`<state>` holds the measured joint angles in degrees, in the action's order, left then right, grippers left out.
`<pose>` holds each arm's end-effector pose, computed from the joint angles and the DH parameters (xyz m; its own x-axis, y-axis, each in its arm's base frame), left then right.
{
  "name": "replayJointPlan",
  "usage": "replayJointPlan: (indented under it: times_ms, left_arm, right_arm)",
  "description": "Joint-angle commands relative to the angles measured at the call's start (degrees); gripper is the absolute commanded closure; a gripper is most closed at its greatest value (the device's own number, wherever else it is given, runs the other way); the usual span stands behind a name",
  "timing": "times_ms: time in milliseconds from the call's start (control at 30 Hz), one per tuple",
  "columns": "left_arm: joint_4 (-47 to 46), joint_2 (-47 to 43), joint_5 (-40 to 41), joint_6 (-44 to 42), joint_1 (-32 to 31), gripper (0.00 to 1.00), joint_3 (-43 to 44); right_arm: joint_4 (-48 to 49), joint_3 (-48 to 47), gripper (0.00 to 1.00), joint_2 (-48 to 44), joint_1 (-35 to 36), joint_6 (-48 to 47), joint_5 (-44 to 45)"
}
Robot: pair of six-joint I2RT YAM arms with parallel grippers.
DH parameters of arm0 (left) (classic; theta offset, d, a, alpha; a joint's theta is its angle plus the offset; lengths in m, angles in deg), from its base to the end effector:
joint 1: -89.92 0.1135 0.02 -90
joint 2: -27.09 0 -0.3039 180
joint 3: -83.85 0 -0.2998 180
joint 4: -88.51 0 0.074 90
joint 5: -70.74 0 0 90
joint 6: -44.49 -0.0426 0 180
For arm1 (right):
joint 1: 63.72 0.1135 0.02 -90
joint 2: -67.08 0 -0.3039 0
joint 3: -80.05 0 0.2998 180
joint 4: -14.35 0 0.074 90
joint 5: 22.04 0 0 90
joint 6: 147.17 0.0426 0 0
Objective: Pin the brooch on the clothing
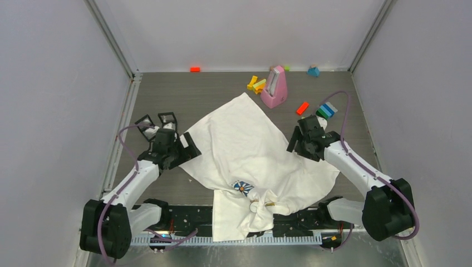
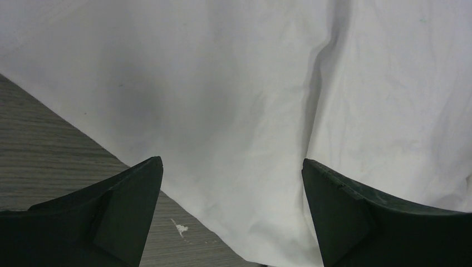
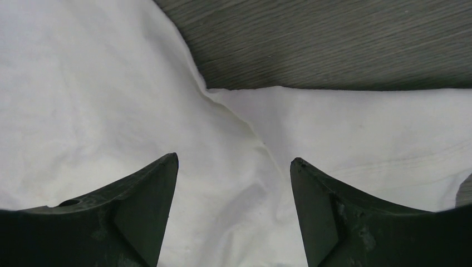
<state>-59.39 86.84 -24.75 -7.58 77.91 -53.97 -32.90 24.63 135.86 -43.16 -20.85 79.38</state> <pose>0.2222 -0.0514 0.1968 -0.7527 -0.4654 -0.4656 -0.2472 0.8553 -0.4554 0.2450 0.0829 0.2267 -0.8073 0.3173 -0.4976 0.2791 0.9482 0.1517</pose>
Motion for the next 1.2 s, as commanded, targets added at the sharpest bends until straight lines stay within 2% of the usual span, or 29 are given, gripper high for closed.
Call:
replayJointPlan:
  times_ms: [0, 167, 367, 500, 633, 667, 800, 900, 967, 1167]
  left_arm:
    - [-5.9, 2.5, 1.1, 2.7, 0.2, 0.00, 0.5]
    - [-10.6, 10.4, -2.5, 3.5, -0.9, 0.00, 5.2]
    - [-15.2, 21.3, -1.0, 4.0, -7.8, 0.01, 12.4]
    - [-16.9, 30.2, -1.1, 4.0, -8.5, 0.00, 17.2]
    - [-17.3, 36.4, -0.7, 4.1, -7.9, 0.00, 20.4]
    - [-17.9, 37.7, -1.3, 4.6, -7.4, 0.00, 20.8]
    - [-19.8, 42.2, -2.3, 5.9, -4.9, 0.00, 22.4]
    - [-19.2, 46.2, -3.2, 6.0, -3.7, 0.00, 25.6]
    - [-18.4, 48.5, -3.5, 6.0, -3.2, 0.00, 28.5]
    - [-15.0, 55.0, -2.9, 4.5, -1.9, 0.00, 38.0]
  right_arm:
    - [-2.2, 0.4, 0.21, -0.5, -4.5, 1.7, 2.6]
    - [-1.1, 2.7, 0.21, 0.8, -9.1, 3.4, 0.8]
    - [1.9, 6.8, 0.21, 0.8, -17.9, 5.3, -0.8]
    - [6.3, 8.3, 0.24, 3.8, -23.6, 5.6, -4.3]
    - [8.8, 7.7, 0.39, 9.9, -28.3, 4.8, -6.1]
    - [9.2, 7.5, 0.48, 10.7, -28.9, 4.6, -6.4]
    - [11.9, 5.0, 0.76, 16.1, -32.6, 4.1, -9.1]
    - [12.2, 0.2, 0.91, 21.1, -34.4, 3.7, -10.4]
    - [12.2, -3.4, 0.97, 24.4, -35.7, 3.4, -11.6]
    - [10.8, -15.7, 1.00, 34.9, -40.3, 2.2, -17.8]
